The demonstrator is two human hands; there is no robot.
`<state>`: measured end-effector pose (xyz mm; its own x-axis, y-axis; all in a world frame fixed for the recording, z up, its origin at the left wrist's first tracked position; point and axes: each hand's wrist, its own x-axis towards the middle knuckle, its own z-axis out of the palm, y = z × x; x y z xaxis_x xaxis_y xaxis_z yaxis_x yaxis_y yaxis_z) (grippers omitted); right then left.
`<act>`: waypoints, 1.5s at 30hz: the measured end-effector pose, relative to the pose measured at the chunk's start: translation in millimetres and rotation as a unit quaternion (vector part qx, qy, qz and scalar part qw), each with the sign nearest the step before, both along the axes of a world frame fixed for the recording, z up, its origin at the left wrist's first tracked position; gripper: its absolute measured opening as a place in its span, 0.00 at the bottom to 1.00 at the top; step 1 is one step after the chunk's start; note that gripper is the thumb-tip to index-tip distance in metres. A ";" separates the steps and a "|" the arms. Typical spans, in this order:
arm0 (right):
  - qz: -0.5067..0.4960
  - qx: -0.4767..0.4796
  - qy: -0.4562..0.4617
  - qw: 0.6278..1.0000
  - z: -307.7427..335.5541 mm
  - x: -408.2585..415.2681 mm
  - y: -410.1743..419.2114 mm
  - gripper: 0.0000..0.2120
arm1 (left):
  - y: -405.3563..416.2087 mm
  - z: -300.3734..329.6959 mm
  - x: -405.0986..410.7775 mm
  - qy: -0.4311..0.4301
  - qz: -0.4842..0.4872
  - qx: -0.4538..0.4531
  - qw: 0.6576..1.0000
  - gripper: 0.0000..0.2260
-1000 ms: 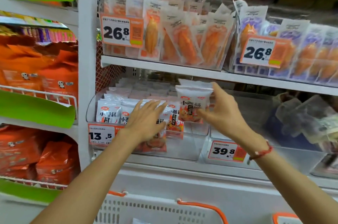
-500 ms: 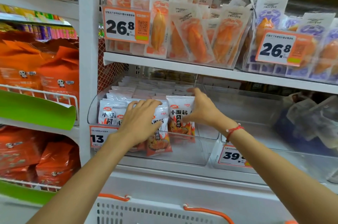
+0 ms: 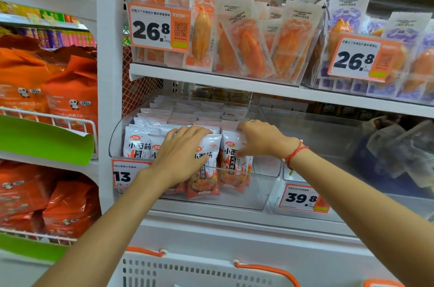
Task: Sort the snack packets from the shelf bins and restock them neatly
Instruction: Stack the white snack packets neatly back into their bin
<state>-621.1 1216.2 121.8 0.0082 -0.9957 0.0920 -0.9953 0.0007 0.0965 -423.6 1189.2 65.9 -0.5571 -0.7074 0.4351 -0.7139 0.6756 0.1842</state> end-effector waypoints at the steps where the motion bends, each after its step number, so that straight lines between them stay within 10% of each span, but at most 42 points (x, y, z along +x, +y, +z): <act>1: 0.019 -0.001 -0.026 0.999 1.6 -0.4 -1.6 0.28 | 0.4 -0.2 0.0 0.003 -0.001 0.001 1.000 0.26; 7: 0.043 -0.078 -0.174 0.981 -4.7 -5.4 -6.7 0.25 | -1.4 -1.3 1.5 0.013 -0.006 -0.002 1.000 0.26; 19: 0.089 -0.128 -0.125 0.980 -14.7 -3.9 15.7 0.26 | 1.6 3.8 3.8 0.021 -0.011 -0.021 0.999 0.30; 25: 0.171 -0.292 -0.257 0.905 -62.9 18.8 83.2 0.13 | 66.5 -46.1 35.9 0.382 0.010 -0.003 0.924 0.13; 28: 0.193 -0.142 -0.284 0.928 -121.0 36.2 104.8 0.10 | 103.4 -112.7 75.2 0.375 0.129 0.005 0.918 0.10; 34: 0.125 0.215 -0.348 0.904 -290.0 81.8 113.1 0.09 | 152.3 -243.9 146.4 0.100 0.375 0.160 0.908 0.31; 45: 0.094 0.255 -0.172 0.947 -442.5 157.2 112.6 0.29 | 175.0 -292.7 140.6 0.072 0.476 0.149 0.864 0.40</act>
